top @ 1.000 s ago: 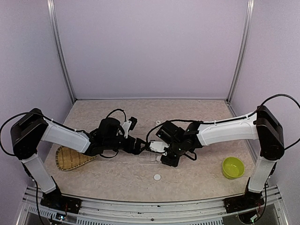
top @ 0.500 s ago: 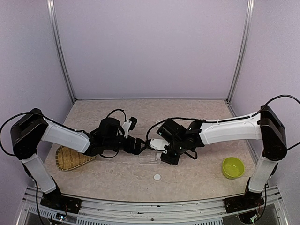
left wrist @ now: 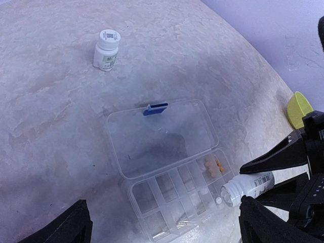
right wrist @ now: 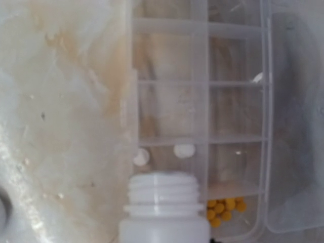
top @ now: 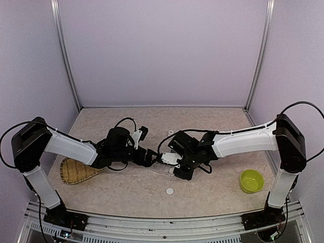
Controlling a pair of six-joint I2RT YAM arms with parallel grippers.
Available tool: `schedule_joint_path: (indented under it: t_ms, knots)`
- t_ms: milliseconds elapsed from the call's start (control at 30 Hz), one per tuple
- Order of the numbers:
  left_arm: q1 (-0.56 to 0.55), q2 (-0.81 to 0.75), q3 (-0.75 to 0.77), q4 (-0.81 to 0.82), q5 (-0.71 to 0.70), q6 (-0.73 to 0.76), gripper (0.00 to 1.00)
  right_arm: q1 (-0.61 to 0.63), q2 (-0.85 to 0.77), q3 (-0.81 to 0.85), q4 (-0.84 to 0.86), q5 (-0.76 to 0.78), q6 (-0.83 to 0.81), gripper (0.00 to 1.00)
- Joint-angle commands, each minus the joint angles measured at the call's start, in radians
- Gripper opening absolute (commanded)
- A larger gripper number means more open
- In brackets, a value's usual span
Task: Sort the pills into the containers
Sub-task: Pour the pill into the compartment of the pill container.
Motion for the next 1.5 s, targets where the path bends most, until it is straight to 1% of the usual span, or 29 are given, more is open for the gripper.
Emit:
schedule_joint_path:
  t_ms: [0,433,633,967,1233,1467]
  knots:
    - [0.004,0.010,0.015,0.013,0.014,0.002,0.99,0.010,-0.005,0.000,-0.024,0.010,-0.001,0.20]
    - [0.004,0.016,0.016,0.014,0.015,0.002,0.99,0.010,-0.062,0.000,0.003,0.042,-0.005,0.20]
    - [0.004,0.017,0.016,0.014,0.016,0.002,0.99,0.010,-0.058,0.008,-0.015,0.044,-0.006,0.21]
    - [0.004,0.012,0.015,0.014,0.017,0.001,0.99,0.010,0.028,0.022,-0.076,0.035,-0.005,0.21]
    - [0.004,0.010,0.014,0.014,0.015,0.001,0.99,0.010,0.024,0.035,-0.073,0.035,-0.009,0.21]
    - [0.004,0.013,0.016,0.016,0.015,0.001,0.99,0.010,-0.028,0.025,-0.027,0.025,-0.011,0.20]
